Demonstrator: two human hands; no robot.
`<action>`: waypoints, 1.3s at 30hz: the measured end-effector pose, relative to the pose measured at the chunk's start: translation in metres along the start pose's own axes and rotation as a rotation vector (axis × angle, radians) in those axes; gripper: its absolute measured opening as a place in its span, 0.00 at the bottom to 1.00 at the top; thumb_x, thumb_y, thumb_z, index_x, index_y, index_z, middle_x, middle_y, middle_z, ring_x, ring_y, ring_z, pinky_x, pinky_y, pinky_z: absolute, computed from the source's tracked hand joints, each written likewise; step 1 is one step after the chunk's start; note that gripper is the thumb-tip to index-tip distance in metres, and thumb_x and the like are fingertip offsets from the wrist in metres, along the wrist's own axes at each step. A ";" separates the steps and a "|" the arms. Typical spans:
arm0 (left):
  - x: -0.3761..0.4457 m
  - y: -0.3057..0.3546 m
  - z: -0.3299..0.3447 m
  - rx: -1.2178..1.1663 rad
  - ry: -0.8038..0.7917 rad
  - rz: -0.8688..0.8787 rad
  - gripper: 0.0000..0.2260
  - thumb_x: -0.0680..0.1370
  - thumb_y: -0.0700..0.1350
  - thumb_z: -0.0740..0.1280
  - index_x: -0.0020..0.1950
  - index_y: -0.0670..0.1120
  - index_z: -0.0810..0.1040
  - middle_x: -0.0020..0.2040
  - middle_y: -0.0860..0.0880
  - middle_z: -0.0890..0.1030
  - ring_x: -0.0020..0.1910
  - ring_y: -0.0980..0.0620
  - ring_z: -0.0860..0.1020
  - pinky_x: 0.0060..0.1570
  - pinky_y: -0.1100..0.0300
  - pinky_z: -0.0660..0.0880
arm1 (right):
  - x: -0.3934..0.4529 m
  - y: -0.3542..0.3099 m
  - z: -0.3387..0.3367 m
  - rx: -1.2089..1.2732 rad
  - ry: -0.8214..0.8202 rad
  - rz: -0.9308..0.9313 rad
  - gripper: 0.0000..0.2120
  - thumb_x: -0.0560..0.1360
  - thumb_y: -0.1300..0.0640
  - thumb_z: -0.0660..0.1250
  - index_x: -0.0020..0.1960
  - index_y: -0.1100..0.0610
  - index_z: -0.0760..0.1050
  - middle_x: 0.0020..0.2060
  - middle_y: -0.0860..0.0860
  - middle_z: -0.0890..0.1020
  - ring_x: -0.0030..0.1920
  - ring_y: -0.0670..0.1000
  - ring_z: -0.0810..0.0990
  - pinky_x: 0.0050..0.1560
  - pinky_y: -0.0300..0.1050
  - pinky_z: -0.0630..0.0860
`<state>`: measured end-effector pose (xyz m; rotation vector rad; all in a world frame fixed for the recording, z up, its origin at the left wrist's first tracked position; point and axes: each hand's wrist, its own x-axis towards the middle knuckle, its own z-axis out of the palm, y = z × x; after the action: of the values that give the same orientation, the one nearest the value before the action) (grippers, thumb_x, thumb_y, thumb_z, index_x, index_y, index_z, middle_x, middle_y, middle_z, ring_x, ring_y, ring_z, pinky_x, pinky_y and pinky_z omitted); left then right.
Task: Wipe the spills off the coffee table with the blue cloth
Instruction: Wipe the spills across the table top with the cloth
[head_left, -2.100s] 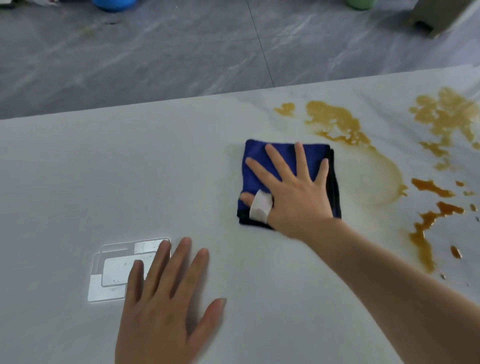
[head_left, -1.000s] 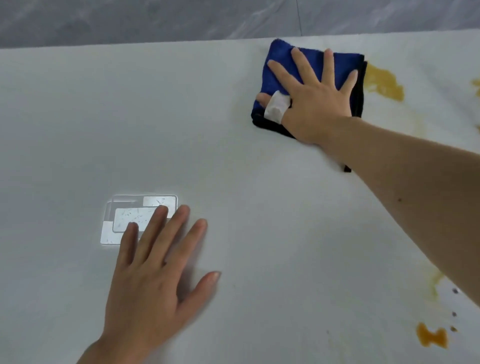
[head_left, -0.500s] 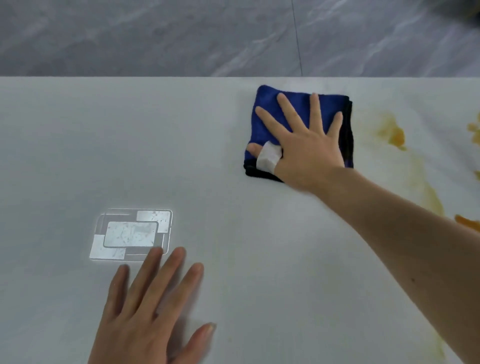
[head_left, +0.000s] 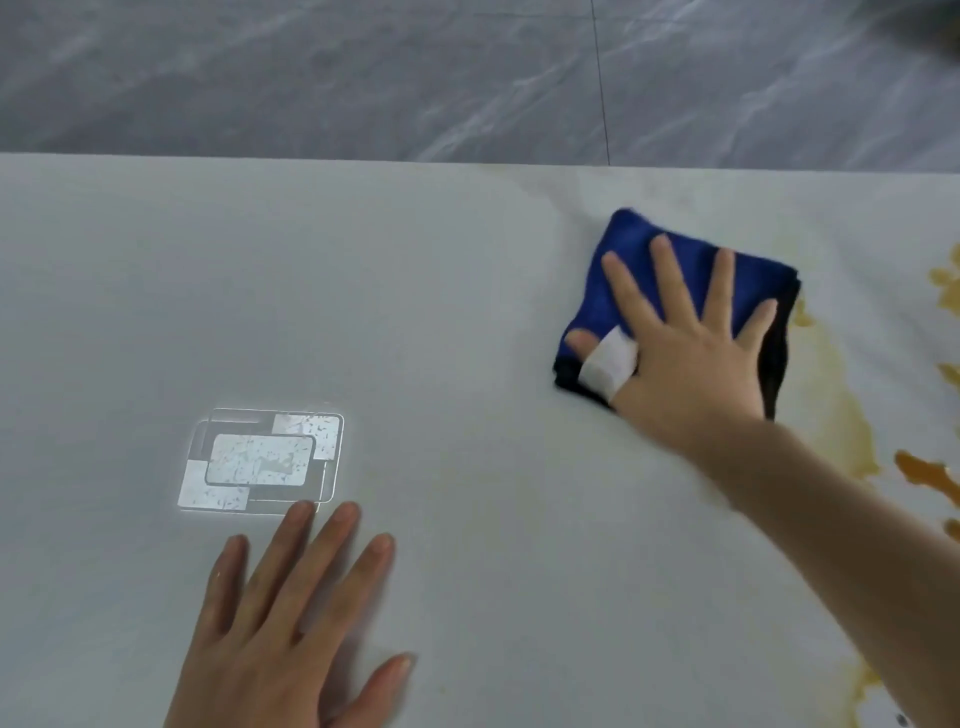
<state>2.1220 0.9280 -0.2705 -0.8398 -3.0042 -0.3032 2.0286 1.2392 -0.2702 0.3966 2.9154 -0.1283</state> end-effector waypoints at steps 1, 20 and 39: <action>0.000 0.000 0.000 -0.001 0.003 0.000 0.27 0.74 0.65 0.54 0.66 0.51 0.69 0.67 0.47 0.72 0.75 0.51 0.57 0.66 0.42 0.60 | -0.009 -0.005 0.003 -0.028 0.001 -0.049 0.38 0.65 0.23 0.31 0.72 0.36 0.34 0.76 0.45 0.38 0.74 0.61 0.34 0.67 0.72 0.38; -0.001 0.002 -0.001 -0.013 -0.019 -0.003 0.27 0.75 0.65 0.53 0.67 0.50 0.68 0.67 0.45 0.72 0.72 0.48 0.61 0.67 0.42 0.60 | -0.053 0.036 0.003 -0.040 -0.072 0.012 0.35 0.64 0.24 0.28 0.67 0.34 0.24 0.72 0.42 0.31 0.73 0.60 0.32 0.68 0.70 0.39; -0.001 0.004 -0.007 -0.003 -0.046 -0.006 0.27 0.75 0.65 0.52 0.67 0.50 0.68 0.68 0.45 0.72 0.74 0.50 0.58 0.67 0.43 0.60 | -0.041 0.056 -0.011 0.030 -0.084 0.113 0.39 0.65 0.22 0.33 0.73 0.36 0.34 0.76 0.45 0.37 0.74 0.61 0.34 0.69 0.71 0.39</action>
<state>2.1244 0.9293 -0.2633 -0.8496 -3.0500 -0.2922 2.0810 1.2838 -0.2545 0.5459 2.8041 -0.1683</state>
